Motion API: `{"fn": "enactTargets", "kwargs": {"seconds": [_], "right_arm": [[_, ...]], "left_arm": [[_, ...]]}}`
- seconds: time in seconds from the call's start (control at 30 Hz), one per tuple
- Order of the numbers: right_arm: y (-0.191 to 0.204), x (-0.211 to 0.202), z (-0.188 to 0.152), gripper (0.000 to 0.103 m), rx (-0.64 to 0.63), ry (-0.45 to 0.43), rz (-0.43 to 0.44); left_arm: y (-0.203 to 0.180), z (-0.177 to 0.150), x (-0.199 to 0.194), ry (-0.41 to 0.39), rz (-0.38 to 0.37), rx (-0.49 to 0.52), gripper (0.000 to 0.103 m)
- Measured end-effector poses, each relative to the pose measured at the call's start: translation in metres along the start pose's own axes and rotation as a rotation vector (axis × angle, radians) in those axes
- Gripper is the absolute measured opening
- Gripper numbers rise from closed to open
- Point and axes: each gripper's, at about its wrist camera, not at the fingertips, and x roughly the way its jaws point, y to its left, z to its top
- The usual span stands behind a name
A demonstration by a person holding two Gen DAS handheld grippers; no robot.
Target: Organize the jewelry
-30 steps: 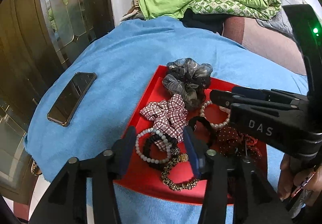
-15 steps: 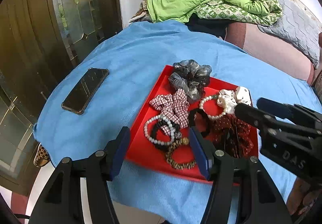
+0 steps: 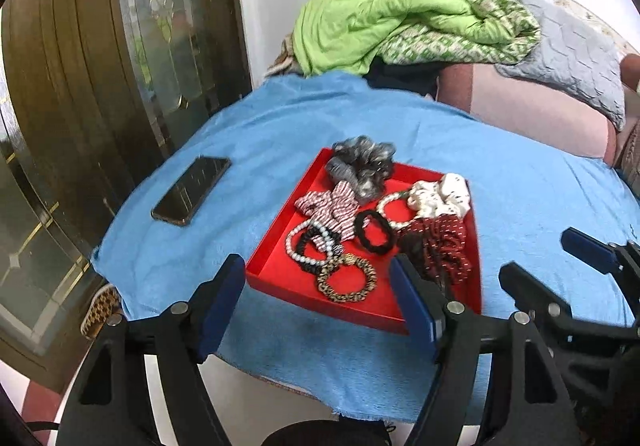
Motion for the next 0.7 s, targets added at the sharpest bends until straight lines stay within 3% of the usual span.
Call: {"fn": "enactTargets", "kwargs": {"seconds": [0.17,0.4,0.7], "right_arm": [[-0.002,-0.032,-0.023,0.085,-0.023,-0.107,-0.081],[-0.009,-0.060,-0.046,0.091,0.011,-0.184,-0.136],[-0.004,-0.080,-0.074,0.093,0.027,-0.217,-0.173]], "left_arm": [[-0.014,-0.007,-0.025,-0.099,0.006,0.003,0.074],[-0.024,-0.023,-0.057,-0.217,0.006,0.001,0.089],[-0.027,-0.037,-0.072,-0.234,-0.053,0.003,0.093]]}}
